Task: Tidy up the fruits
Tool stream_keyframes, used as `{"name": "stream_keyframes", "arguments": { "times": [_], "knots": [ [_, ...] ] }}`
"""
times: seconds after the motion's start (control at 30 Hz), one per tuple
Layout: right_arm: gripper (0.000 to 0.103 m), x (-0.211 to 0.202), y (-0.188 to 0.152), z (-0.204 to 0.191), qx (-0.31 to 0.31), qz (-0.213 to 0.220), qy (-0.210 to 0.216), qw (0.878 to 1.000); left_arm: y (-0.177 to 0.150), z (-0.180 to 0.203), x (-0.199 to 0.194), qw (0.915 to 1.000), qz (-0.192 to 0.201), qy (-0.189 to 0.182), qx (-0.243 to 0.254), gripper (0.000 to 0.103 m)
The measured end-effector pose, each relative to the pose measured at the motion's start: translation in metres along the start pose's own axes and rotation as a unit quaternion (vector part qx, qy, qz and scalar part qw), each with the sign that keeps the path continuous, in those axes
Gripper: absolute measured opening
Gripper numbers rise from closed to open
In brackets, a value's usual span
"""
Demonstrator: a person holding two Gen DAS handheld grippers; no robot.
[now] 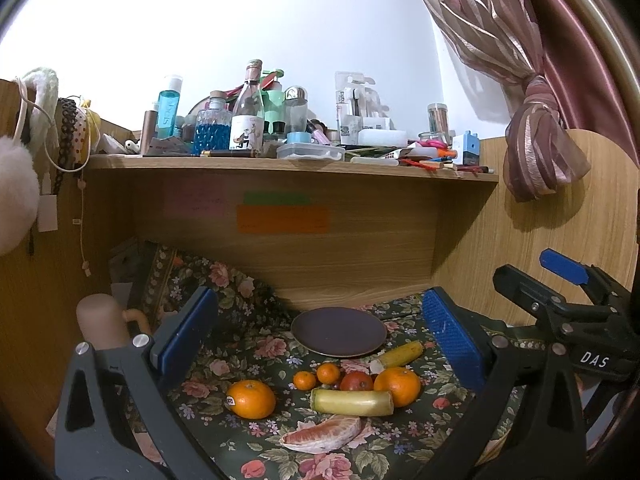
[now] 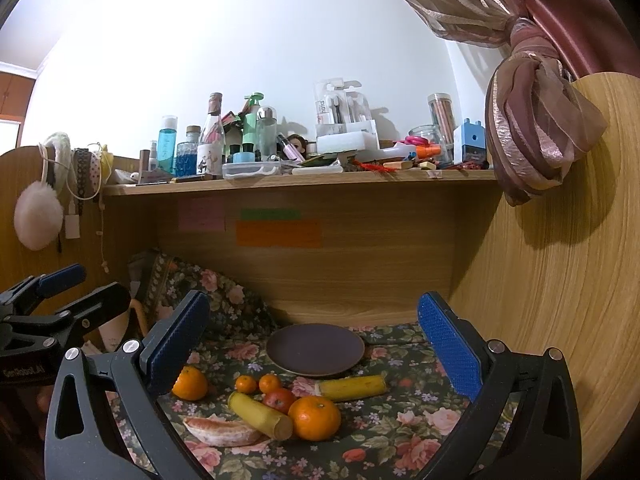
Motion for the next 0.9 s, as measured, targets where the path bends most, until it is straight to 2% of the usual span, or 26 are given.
{"name": "stream_keyframes", "arguments": {
  "times": [0.9],
  "knots": [
    [0.103,0.0012,0.0013,-0.0027,0.006,0.0,0.007,1.0,0.005,-0.0057,-0.001,1.0,0.008,0.003,0.0,0.103]
  ]
}}
Point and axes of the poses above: each gripper's, at about its wrist camera, not at the fingertips, and x roughly the way its jaws point, z to its right, y to its top, the point moved 1 cm from there along x, roughly the way its jaws point, and after that the axes turned 14 degrees about -y, right-handed, at the moved point
